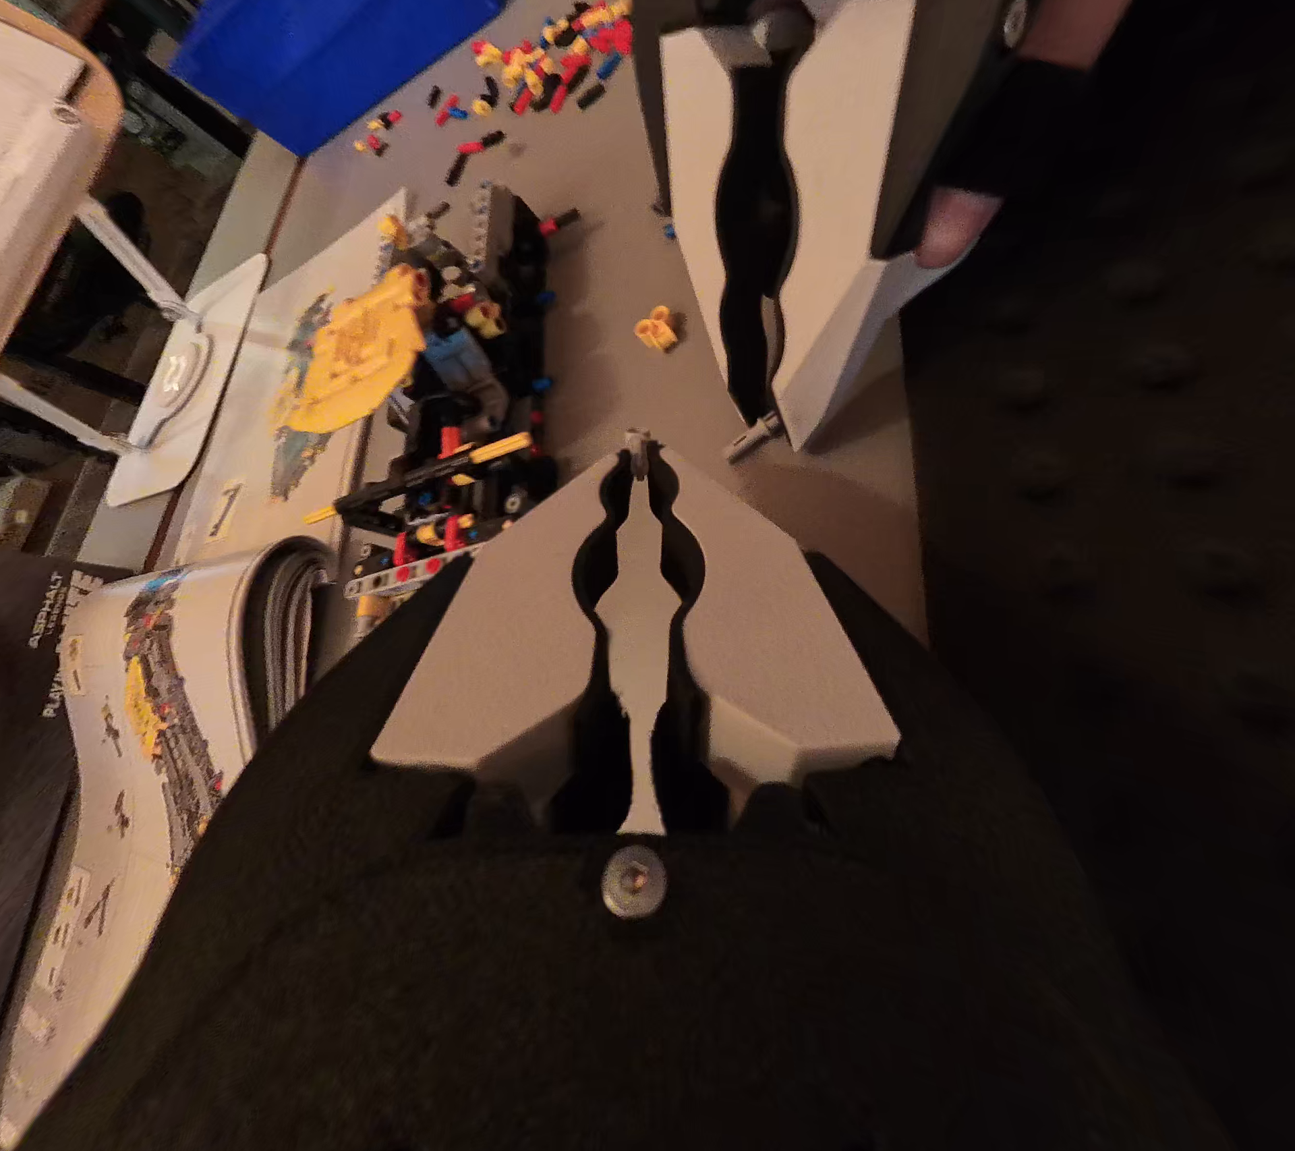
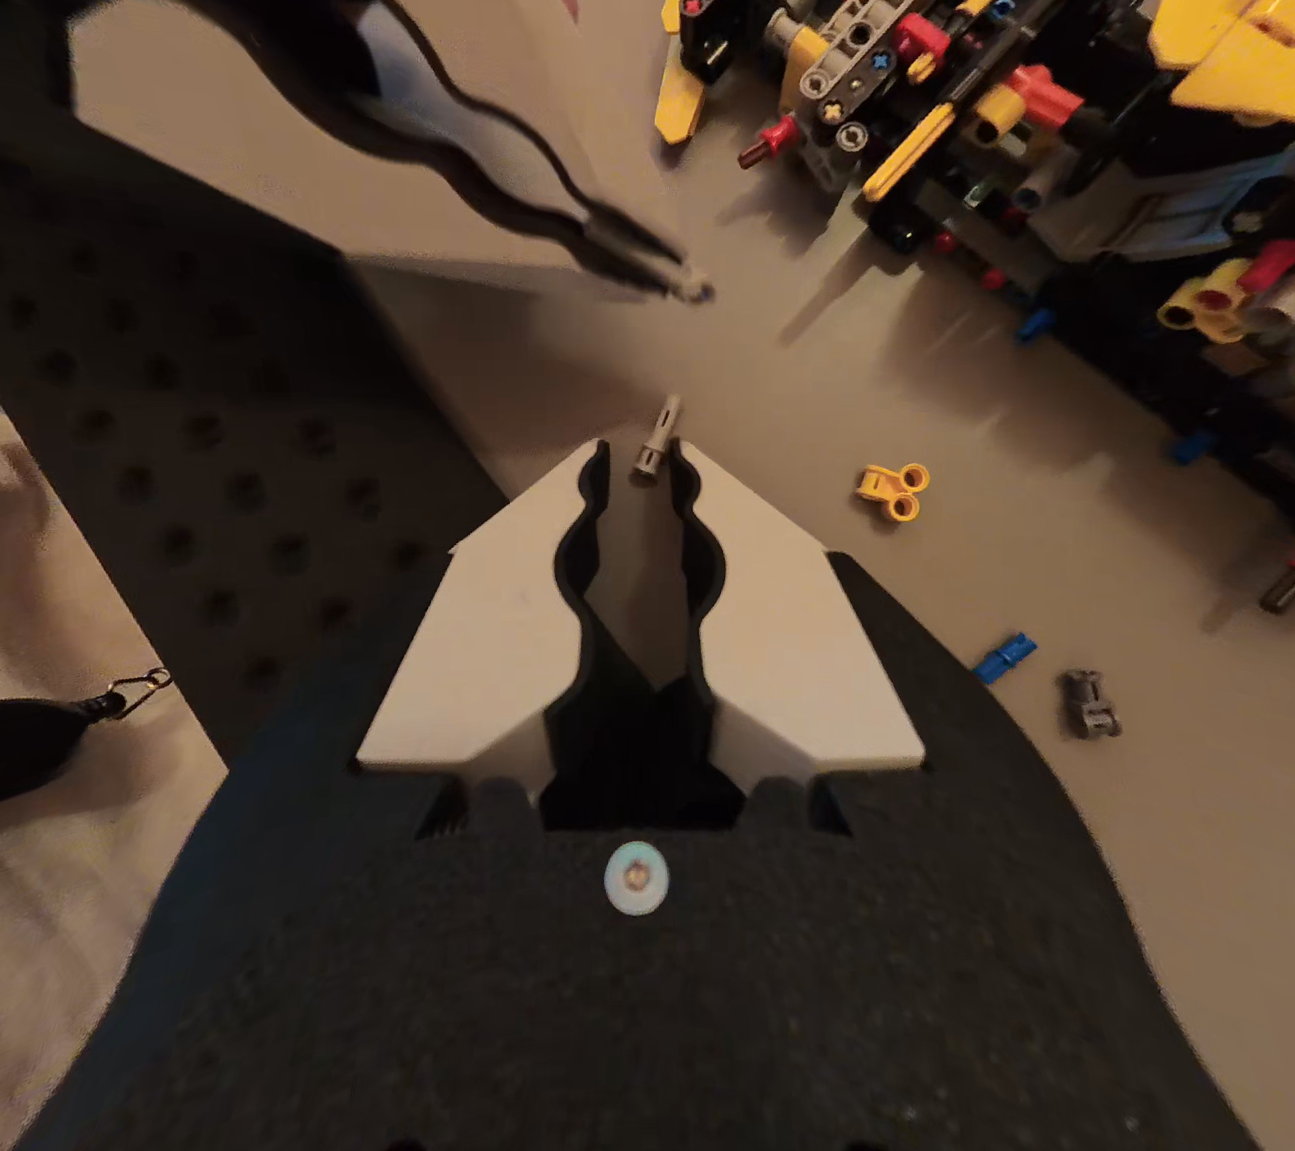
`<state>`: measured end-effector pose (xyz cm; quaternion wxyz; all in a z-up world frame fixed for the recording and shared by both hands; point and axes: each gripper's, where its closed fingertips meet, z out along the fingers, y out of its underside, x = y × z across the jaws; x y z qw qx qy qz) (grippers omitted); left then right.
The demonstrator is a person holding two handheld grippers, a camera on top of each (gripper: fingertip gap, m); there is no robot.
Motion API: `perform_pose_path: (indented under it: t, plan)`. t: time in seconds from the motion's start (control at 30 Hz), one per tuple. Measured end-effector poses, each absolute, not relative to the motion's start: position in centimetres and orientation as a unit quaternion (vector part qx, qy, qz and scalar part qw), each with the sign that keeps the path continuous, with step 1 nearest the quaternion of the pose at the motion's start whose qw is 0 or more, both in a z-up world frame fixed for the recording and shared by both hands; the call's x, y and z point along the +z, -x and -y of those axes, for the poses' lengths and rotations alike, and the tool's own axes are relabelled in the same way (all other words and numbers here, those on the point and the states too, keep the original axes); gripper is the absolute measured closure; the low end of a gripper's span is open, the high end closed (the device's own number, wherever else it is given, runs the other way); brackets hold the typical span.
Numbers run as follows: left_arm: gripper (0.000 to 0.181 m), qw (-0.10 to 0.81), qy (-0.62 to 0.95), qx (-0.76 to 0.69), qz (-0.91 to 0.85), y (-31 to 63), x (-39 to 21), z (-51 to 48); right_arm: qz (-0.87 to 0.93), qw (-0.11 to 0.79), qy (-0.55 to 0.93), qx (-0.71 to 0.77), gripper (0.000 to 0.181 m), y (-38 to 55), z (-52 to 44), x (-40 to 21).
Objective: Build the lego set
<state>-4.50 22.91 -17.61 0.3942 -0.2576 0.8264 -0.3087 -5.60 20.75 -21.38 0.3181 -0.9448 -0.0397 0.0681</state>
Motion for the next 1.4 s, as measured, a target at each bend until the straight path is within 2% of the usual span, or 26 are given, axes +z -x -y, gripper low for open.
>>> perform_pose_path:
  t: [0.03,0.23,0.43,0.7,0.87,1.1,1.27,1.4]
  plan:
    - [0.177,0.387,0.254,-0.295,-0.836,4.4,-18.2,-22.7,0.047,0.315,0.945,0.077,0.171,5.9,-20.7,-21.4]
    - [0.177,0.367,0.239,-0.282,-0.854,4.3,-19.3,-21.6,0.083,0.315,0.941,0.096,0.176,5.6,-20.9,-20.7]
    - [0.177,0.357,0.235,-0.257,-0.867,4.3,-20.5,-21.5,0.098,0.309,0.94,0.102,0.176,4.2,-20.4,-20.8]
    - [0.177,0.378,0.224,-0.238,-0.866,3.8,-20.4,-21.4,0.138,0.352,0.92,0.106,0.176,3.5,-21.0,-19.4]
    - [0.177,0.382,0.251,-0.248,-0.854,3.6,-19.9,-22.4,0.212,0.201,0.956,0.035,0.176,-1.8,-16.1,-20.5]
    - [0.177,0.426,0.269,-0.263,-0.823,3.2,-17.9,-23.4,0.155,-0.195,0.968,0.011,0.176,-13.0,-4.1,-19.0]
    - [0.177,0.437,0.277,-0.261,-0.815,3.3,-17.7,-24.1,0.118,-0.34,0.933,-0.005,0.177,-14.9,-0.2,-18.2]
    - [0.177,0.439,0.276,-0.263,-0.814,3.4,-17.5,-24.0,0.094,-0.366,0.926,-0.007,0.177,-15.7,0.8,-18.6]
